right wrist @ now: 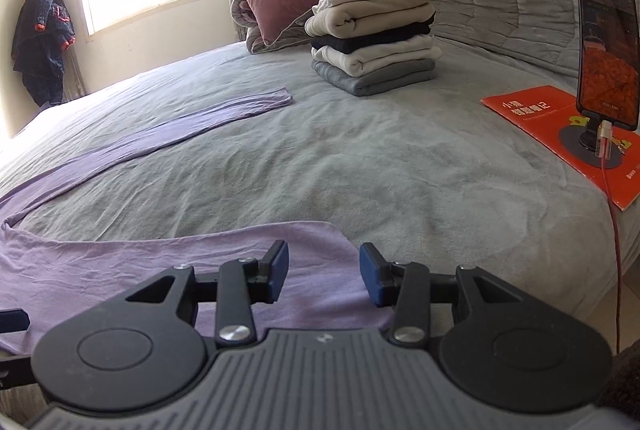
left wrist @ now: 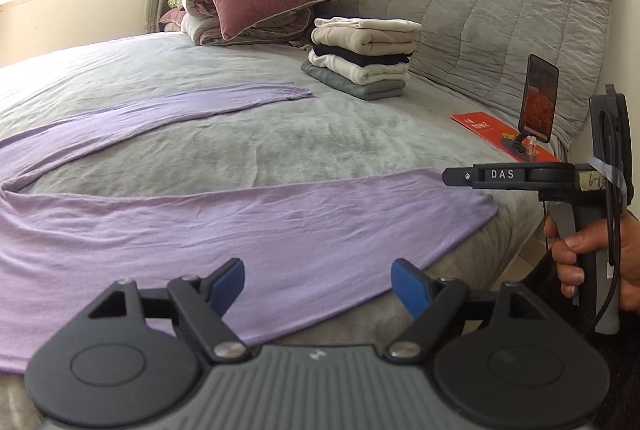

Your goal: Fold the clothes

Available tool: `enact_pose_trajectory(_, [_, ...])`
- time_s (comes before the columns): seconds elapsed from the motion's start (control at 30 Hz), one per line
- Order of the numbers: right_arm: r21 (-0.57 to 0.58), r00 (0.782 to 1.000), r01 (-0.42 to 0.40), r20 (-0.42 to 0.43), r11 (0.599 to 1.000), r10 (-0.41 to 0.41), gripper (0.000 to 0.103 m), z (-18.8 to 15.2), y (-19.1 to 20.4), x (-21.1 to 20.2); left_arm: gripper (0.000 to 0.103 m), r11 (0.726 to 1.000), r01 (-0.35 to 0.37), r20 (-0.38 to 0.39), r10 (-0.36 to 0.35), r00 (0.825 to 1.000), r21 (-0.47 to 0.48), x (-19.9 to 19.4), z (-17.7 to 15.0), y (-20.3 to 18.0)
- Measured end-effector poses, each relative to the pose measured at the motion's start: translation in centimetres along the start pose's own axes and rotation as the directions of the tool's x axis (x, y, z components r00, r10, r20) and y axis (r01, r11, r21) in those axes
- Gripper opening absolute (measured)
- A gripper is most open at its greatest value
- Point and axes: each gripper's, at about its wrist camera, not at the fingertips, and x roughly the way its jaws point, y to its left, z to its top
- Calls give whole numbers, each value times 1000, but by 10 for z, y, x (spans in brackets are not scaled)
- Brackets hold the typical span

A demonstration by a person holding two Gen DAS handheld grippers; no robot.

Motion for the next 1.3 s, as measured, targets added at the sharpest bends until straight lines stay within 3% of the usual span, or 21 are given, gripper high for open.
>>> enact_pose_trajectory(0.1, [-12,1000,-17,6,1000,17,55,1,8,-2,89,999,-42,28,43,999,-23,-6,5,14])
enact_pose_trajectory(0.2, [-51,999,-44,-5,998,44,60,-1,22,1,93,990,-126,41,129,991,-64,-11,6,34])
enact_pose_trajectory(0.27, [-77,998,-57,-14,995,56,70,-5,29,4,99,978,-182,42,187,982,-97,-13,4,47])
enact_pose_trajectory(0.4, [-118,999,-37,-29,992,34,78,-16,33,9,99,950,-248,-27,247,969,-189,-15,-11,73])
enact_pose_trajectory(0.57, [-123,1000,0,-14,992,-2,95,-23,21,2,102,959,-256,-10,256,967,-118,-26,-31,71])
enact_pose_trajectory(0.67, [-108,1000,18,-12,994,-20,95,-21,13,-3,102,961,-266,-21,265,964,-80,-30,-30,66])
enact_pose_trajectory(0.87, [-77,1000,12,-13,997,-13,96,-11,11,-7,102,962,-249,1,250,968,-113,-39,-4,66])
enact_pose_trajectory(1.0, [-96,1000,-9,-4,995,8,99,-3,19,-6,102,954,-273,6,276,961,-126,-39,16,71])
enact_pose_trajectory(1.17, [-118,998,-59,-3,991,60,100,10,37,0,102,942,-309,-6,311,950,-131,-30,30,81])
enact_pose_trajectory(1.3, [-184,988,-151,1,971,154,101,25,65,18,102,923,-338,-36,337,941,-185,-23,32,90])
